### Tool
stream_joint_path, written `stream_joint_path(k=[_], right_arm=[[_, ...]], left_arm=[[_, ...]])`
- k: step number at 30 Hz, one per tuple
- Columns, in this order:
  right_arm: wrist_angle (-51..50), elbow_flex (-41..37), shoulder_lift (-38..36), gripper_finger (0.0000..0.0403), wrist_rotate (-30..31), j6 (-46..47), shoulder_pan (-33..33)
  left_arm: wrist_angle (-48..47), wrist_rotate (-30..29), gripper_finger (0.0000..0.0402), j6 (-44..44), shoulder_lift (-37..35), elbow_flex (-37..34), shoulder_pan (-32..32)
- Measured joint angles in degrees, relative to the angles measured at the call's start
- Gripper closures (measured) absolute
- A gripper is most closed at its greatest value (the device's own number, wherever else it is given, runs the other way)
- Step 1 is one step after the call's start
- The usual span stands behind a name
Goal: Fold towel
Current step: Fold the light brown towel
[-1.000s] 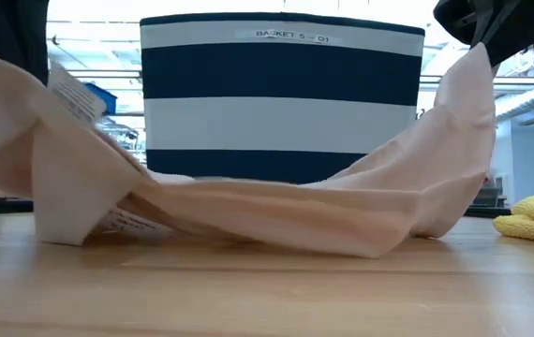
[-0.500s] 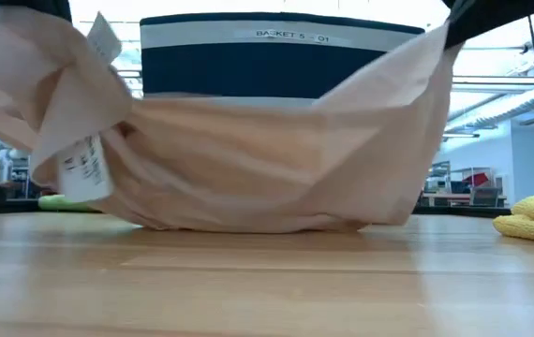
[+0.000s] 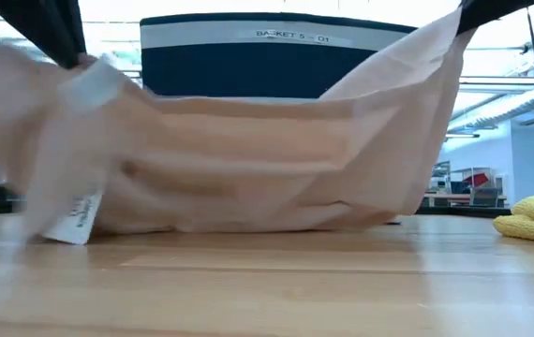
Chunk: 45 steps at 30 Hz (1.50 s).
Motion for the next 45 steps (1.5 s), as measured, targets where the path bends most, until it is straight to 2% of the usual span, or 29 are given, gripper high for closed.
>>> stream_joint_path(k=[3, 10, 15, 18, 20, 28, 37, 43, 45], right_arm=[[-0.03, 0.00, -0.15, 0.0403, 0.36, -0.01, 0.44], [-0.28, 0.00, -0.13, 0.0403, -0.07, 0.59, 0.52], [-0.31, 0.00, -0.13, 0.0403, -0.83, 1.60, 0.52], [-0.32, 0.00, -0.11, 0.0403, -2.05, 2.22, 0.52], [-0.31, 0.00, -0.11, 0.0403, -2.11, 2.35, 0.52], [-0.01, 0.00, -0.11, 0.0403, -4.39, 2.79, 0.52], [0.13, 0.00, -0.09, 0.0403, -4.59, 2.72, 0.52], [0.13, 0.00, -0.09, 0.0403, -4.58, 2.77, 0.52], [0.13, 0.00, -0.09, 0.0403, -4.62, 2.99, 0.52]], left_arm=[[0.43, 0.43, 0.0330, 0.34, 0.00, 0.00, 0.30], [2.84, 0.52, 0.0326, 0.45, 0.00, -0.02, 1.36], [16.53, 0.50, 0.0326, 5.65, 0.00, -0.76, 1.40], [26.38, 1.40, 0.0326, 10.63, 0.00, -3.49, 1.53], [28.91, 1.83, 0.0326, 11.33, 0.00, -5.90, 1.81], [30.42, 6.80, 0.0320, 9.26, 0.04, -11.57, 1.65], [30.44, 7.91, 0.0251, 8.87, 0.04, -11.76, 2.36], [31.11, 8.37, 0.0248, 8.89, 0.04, -14.88, 4.07], [31.83, 11.22, 0.0248, 9.42, 0.04, -16.39, 4.49]])
